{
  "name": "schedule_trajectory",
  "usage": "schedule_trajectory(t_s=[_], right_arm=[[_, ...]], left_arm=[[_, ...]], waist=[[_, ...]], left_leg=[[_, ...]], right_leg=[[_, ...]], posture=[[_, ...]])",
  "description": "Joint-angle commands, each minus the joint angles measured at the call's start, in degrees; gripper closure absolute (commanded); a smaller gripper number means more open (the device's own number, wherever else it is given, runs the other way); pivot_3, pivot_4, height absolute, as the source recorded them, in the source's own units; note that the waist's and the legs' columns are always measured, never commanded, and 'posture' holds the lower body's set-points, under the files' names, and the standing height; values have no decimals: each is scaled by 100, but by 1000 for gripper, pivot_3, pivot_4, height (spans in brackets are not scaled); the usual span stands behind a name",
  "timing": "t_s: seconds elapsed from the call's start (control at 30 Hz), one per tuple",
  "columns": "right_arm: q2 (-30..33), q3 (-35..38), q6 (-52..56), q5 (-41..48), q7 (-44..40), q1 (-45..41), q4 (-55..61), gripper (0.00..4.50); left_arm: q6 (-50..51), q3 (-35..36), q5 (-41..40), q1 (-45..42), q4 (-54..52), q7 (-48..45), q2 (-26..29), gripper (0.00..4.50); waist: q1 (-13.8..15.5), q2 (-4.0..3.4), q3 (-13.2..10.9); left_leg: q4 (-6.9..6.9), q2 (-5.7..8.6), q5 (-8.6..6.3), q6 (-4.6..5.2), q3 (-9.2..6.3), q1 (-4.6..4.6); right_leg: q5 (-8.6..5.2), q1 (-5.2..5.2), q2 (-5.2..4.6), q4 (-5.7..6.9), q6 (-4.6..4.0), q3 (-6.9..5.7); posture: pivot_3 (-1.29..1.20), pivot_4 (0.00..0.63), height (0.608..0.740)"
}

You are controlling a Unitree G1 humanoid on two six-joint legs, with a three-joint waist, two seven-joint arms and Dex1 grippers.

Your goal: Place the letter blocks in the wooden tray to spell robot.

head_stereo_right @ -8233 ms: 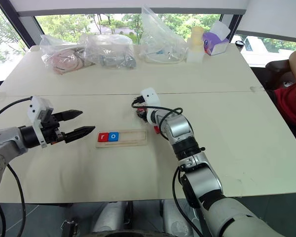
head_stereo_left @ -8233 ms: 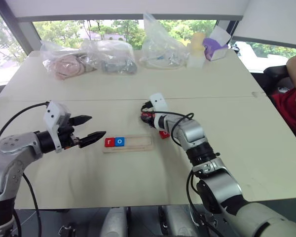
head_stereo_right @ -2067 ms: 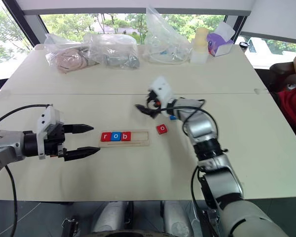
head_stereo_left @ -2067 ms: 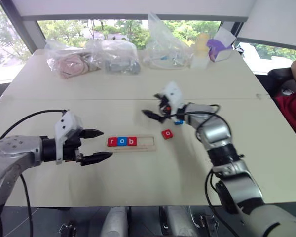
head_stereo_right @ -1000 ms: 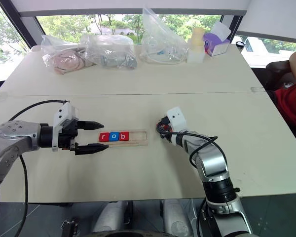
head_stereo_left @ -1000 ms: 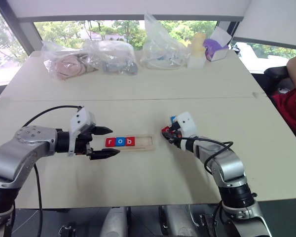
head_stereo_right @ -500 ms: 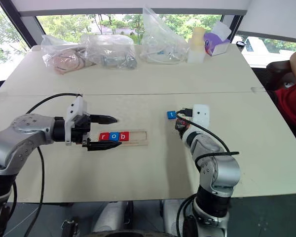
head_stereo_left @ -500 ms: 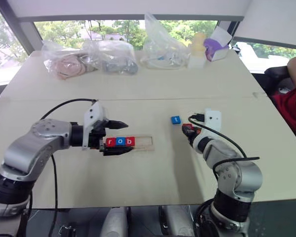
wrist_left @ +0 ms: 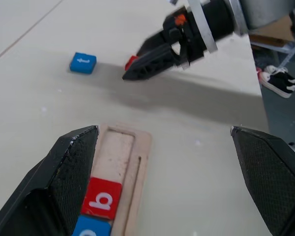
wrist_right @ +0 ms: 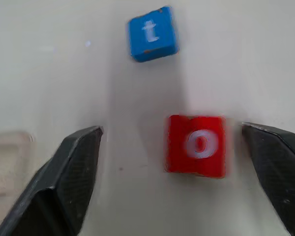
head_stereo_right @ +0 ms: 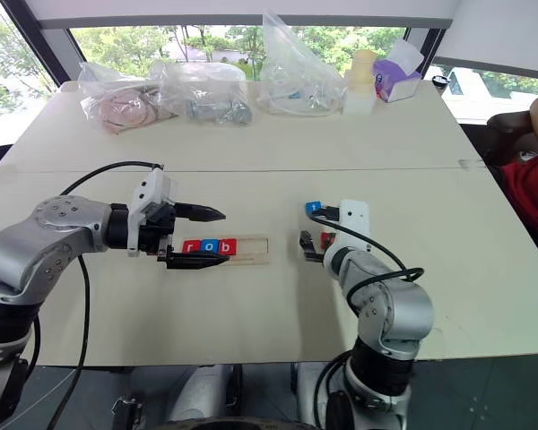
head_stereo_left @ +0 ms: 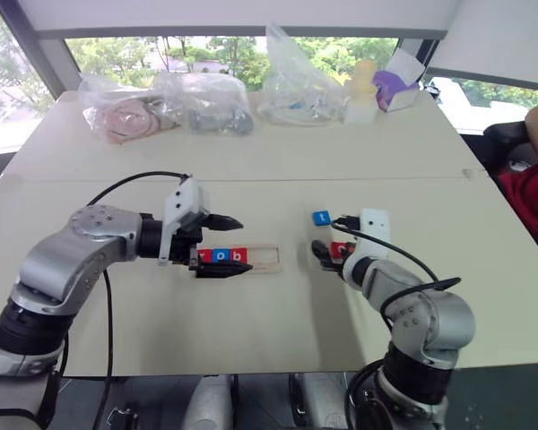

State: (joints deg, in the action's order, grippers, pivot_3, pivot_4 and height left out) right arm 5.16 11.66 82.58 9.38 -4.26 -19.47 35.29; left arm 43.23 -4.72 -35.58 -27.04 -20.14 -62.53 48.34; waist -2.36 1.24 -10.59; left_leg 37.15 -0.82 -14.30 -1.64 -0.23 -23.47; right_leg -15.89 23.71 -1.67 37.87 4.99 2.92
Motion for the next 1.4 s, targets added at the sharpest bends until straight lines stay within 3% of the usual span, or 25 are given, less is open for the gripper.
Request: schedule_trajectory(t_s=[0.03, 0.17, 0.27, 0.43, 0.7, 0.8, 0.87, 0.93, 1.07, 1.2, 1.33, 1.4], right_arm=[[1436, -201, -1497, 345, -1489, -41, -335, 21], [3095, -421, -4043, 707, -4130, 431, -1499, 21], [3776, -695, -5463, 732, -5615, 436, -2790, 21], [3979, -1240, -6988, 365, -6438, -46, -4272, 21], [3643, -1760, -8458, -175, -6683, -733, -5880, 21], [3473, -1833, -8683, -238, -6753, -1010, -6359, 21], [3364, -1863, -8720, -236, -6830, -1191, -6618, 530], [3330, -1901, -8671, -222, -6996, -1265, -6744, 1313], [3317, -1890, -8556, -137, -7126, -1195, -6680, 3369], [3204, -1728, -7947, 162, -6982, -1237, -6285, 3356], [2744, -1584, -5590, 1292, -6594, -1551, -4511, 3356], [2556, -1822, -5322, 1039, -6176, -1648, -4044, 3356]], left_arm=[[-81, 244, -90, 94, -125, -226, 205, 0], [24, 431, -346, 243, -290, -623, 530, 0], [164, 590, -530, 301, -400, -723, 718, 0], [288, 802, -587, 504, -526, -528, 861, 0], [441, 1116, -660, 1045, -749, -215, 996, 0], [462, 1172, -706, 1108, -784, -145, 1015, 0], [448, 1180, -685, 1137, -785, -125, 1040, 0], [434, 1186, -662, 1152, -789, -107, 1065, 0], [429, 1235, -658, 1164, -760, -49, 1082, 0], [415, 1271, -643, 1226, -732, -49, 1106, 0], [611, 1734, -865, 1549, -482, 38, 1050, 0], [551, 1910, -780, 1844, -489, 8, 1157, 0]], waist=[[-16, -2, -1], [-25, 1, -2], [-15, 3, -4], [-38, 2, -5], [-12, 1, -6], [-22, 1, -6], [-25, 1, -6], [-20, 1, -6], [-9, 1, -6], [-21, 1, -6], [-58, -7, -11], [-59, -11, -12]], left_leg=[[-1, 0, 0, 0, 4, 0], [-10, -6, -7, 11, 5, 5], [-14, -11, -10, 17, 5, 6], [-2, -13, -10, 17, 9, 12], [2, -13, -10, 16, 5, 11], [6, -14, -9, 16, 3, 17], [6, -14, -9, 15, 4, 20], [7, -14, -9, 15, 4, 21], [9, -13, -9, 15, 3, 22], [9, -14, -9, 15, 3, 22], [9, -14, -8, 15, 8, 22], [8, -22, -8, 14, 1, 22]], right_leg=[[-1, -3, -1, -10, 0, 1], [-1, -16, 19, -35, 7, -1], [-3, -21, 27, -36, 8, -8], [-1, -23, 21, -34, 9, 1], [-1, -27, 11, -32, 10, 0], [0, -32, 12, -31, 9, 0], [0, -33, 12, -27, 8, 0], [1, -34, 11, -23, 7, 0], [1, -34, 9, -21, 7, 0], [1, -34, 9, -19, 7, 0], [0, -15, 7, 15, 7, 6], [1, -8, 8, 26, 2, 6]], posture=[[0, 150, 735], [0, 150, 735], [0, 150, 735], [0, 150, 735], [0, 150, 735], [0, 150, 735], [0, 150, 735], [0, 150, 735], [0, 150, 735], [0, 150, 735], [0, 150, 735], [0, 150, 735]])
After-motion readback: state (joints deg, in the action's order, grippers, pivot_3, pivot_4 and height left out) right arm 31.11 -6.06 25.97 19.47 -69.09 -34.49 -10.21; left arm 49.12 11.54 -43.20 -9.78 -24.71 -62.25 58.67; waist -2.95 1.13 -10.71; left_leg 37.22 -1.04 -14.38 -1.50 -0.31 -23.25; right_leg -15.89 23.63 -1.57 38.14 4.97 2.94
